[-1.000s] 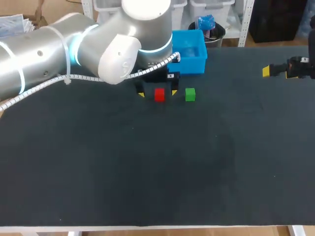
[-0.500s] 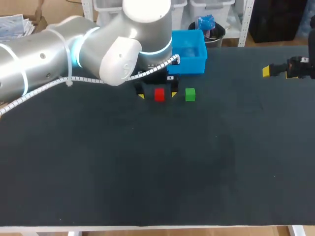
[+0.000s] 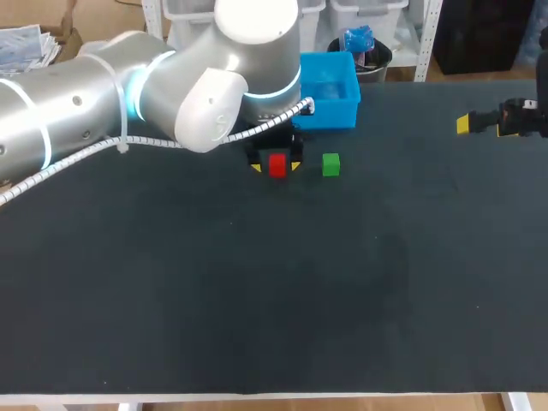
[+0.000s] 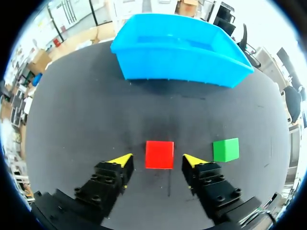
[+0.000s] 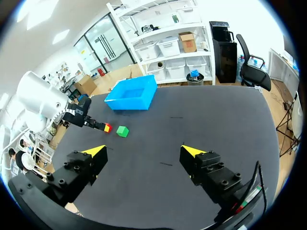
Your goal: Use the left arm to pick the red cube and place it into the blue plastic box first, then use the right arm to grasp the green cube and put it into the same blue plastic box after the first action is fully finished.
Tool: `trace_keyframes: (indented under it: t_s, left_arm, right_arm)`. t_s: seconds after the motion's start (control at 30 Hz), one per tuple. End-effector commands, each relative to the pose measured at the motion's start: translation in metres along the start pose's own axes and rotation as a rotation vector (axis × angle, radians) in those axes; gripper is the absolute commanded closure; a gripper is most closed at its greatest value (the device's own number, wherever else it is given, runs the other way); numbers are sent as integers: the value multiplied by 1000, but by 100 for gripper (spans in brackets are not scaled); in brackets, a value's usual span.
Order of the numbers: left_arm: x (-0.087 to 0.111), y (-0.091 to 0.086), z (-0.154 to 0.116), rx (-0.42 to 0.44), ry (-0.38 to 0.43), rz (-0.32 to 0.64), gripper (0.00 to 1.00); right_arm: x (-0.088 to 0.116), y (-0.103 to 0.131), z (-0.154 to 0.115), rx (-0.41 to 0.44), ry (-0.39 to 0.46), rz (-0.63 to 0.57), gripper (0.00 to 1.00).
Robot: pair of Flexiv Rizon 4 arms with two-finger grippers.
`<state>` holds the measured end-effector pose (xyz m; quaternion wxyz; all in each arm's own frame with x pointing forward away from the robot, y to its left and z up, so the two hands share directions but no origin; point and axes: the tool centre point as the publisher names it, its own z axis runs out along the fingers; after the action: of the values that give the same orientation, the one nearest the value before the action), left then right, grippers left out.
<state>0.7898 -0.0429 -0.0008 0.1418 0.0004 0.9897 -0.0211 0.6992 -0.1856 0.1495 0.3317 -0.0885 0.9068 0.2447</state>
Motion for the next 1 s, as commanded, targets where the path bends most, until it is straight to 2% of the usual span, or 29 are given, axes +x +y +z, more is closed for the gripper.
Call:
trace_keyframes:
  t_s: [0.03,0.63,0.77,1.0]
  left_arm:
    - [-1,-1,1,3,-1,3,100]
    - [1,-1,-6,3,-13,5,100]
    - [0,0,-13,4,-21,6,100]
    - [-7,1,-42,18,-49,19,100]
  right_arm:
    - [0,0,1,2,1,0,0]
    - [0,0,1,2,1,0,0]
    - [0,0,1,2,1,0,0]
    - [0,0,1,2,1,0,0]
